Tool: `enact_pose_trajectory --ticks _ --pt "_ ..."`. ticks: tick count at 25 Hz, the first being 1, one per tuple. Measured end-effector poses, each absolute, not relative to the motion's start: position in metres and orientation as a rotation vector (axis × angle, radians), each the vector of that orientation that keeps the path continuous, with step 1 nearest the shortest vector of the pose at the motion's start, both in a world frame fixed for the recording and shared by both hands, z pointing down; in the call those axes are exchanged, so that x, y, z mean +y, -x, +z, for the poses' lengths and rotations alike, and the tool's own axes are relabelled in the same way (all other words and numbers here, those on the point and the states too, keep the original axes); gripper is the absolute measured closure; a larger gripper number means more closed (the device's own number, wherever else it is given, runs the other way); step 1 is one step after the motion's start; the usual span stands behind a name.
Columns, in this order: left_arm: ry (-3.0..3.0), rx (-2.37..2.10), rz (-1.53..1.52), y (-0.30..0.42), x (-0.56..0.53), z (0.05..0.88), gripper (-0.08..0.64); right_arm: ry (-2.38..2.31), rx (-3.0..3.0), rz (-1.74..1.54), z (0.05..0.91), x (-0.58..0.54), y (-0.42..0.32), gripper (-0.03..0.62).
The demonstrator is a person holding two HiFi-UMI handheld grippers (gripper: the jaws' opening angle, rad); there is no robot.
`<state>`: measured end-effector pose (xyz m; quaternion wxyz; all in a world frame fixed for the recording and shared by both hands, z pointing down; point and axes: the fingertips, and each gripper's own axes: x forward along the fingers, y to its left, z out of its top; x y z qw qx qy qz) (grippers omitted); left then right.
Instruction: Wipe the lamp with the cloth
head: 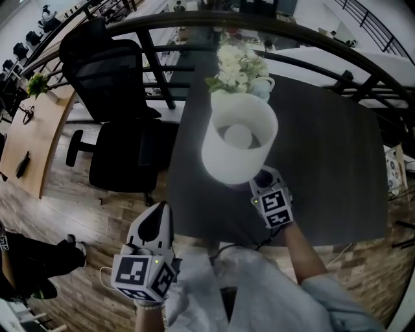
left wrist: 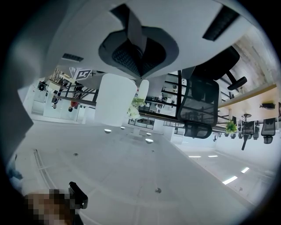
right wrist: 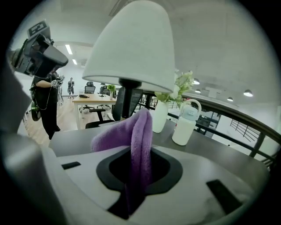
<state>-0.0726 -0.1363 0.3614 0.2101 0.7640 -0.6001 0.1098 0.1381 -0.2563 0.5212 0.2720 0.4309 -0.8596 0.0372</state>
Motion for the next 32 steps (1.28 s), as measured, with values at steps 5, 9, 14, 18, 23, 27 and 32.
enact_pose_trajectory --ticks 5,9,14,18,23,27,32 --pt "-2.092 -1.690 0.294 0.075 -0.138 0.364 0.551 -1.178 -2.304 0.077 0.517 -0.281 -0.154 0.541" --pt "-2.055 -1.711 0.287 0.079 -0.137 0.366 0.549 -1.177 -2.320 0.017 0.509 -0.306 -0.160 0.541" --pt "-2.023 -1.738 0.303 0.084 -0.134 0.372 0.549 -1.145 -2.348 -0.057 0.500 -0.331 -0.157 0.541" --pt "-1.998 -1.753 0.309 0.086 -0.132 0.375 0.549 -1.175 -2.351 -0.072 0.497 -0.347 -0.155 0.541" --pt "-1.981 -1.754 0.312 0.090 -0.128 0.377 0.549 -1.148 -2.333 -0.032 0.511 -0.341 -0.148 0.541" --pt "-2.008 -1.742 0.310 0.091 -0.129 0.377 0.551 -1.147 -2.312 0.026 0.525 -0.324 -0.149 0.541" --pt "-2.037 -1.717 0.303 0.093 -0.129 0.376 0.549 -1.184 -2.293 0.100 0.534 -0.293 -0.149 0.541"
